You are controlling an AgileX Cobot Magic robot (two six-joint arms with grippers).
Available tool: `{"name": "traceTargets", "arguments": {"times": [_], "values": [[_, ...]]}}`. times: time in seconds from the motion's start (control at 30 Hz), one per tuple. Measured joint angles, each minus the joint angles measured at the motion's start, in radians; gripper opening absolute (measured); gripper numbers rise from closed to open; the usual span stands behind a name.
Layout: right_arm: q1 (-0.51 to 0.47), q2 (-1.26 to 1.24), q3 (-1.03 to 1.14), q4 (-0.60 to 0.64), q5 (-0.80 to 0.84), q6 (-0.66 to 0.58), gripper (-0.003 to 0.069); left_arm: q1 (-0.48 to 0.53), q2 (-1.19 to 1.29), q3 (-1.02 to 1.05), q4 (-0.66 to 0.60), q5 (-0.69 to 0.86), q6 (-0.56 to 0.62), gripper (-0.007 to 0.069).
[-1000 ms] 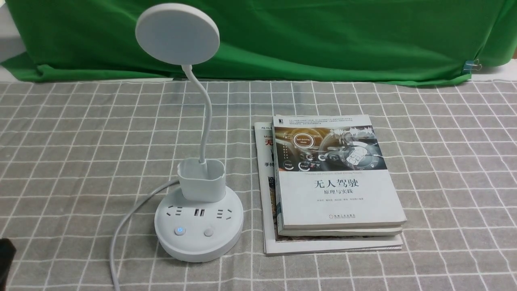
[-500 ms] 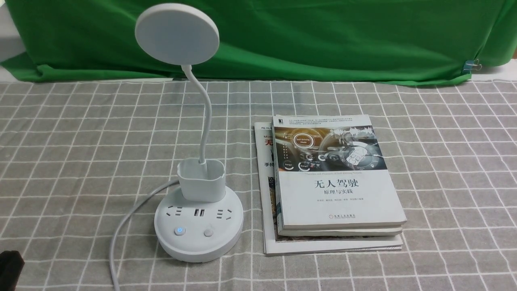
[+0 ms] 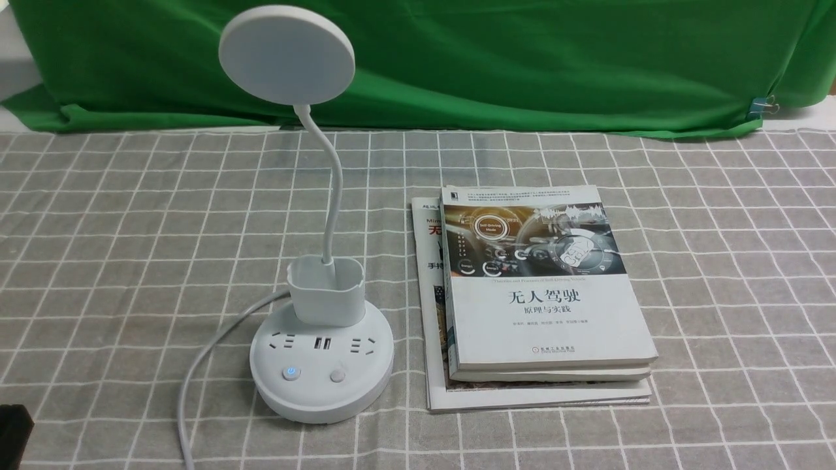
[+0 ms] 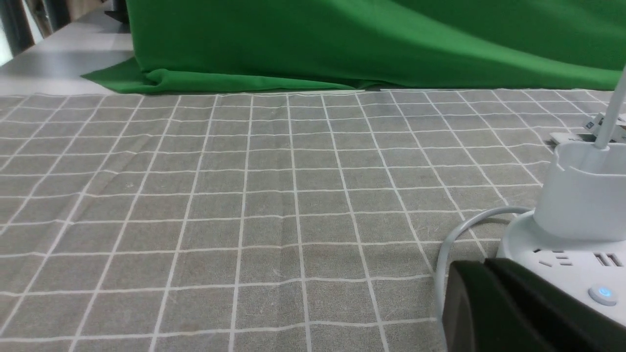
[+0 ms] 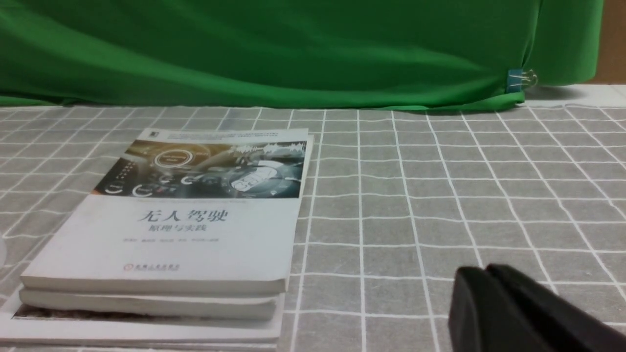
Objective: Turn off the desk lamp on the grey coffee tablecloth by hand.
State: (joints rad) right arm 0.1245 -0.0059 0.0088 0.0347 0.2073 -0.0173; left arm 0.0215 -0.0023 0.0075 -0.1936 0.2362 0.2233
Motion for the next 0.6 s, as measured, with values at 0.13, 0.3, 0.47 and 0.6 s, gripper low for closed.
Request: {"name": "traceTargets", "arguments": {"times": [0.13, 0.3, 0.47, 0.6], "values": [[0.000, 0.000, 0.000, 0.000, 0.000, 0.000, 0.0036, 0.008, 0.000, 0.000, 0.000, 0.000, 0.000, 0.0000], [0.000, 0.000, 0.000, 0.000, 0.000, 0.000, 0.0036, 0.009, 0.000, 0.000, 0.000, 0.000, 0.000, 0.0000], [0.000, 0.000, 0.000, 0.000, 0.000, 0.000, 0.0036, 0.009, 0.000, 0.000, 0.000, 0.000, 0.000, 0.0000], [0.000, 0.000, 0.000, 0.000, 0.000, 0.000, 0.0036, 0.009, 0.000, 0.000, 0.000, 0.000, 0.000, 0.0000]]}}
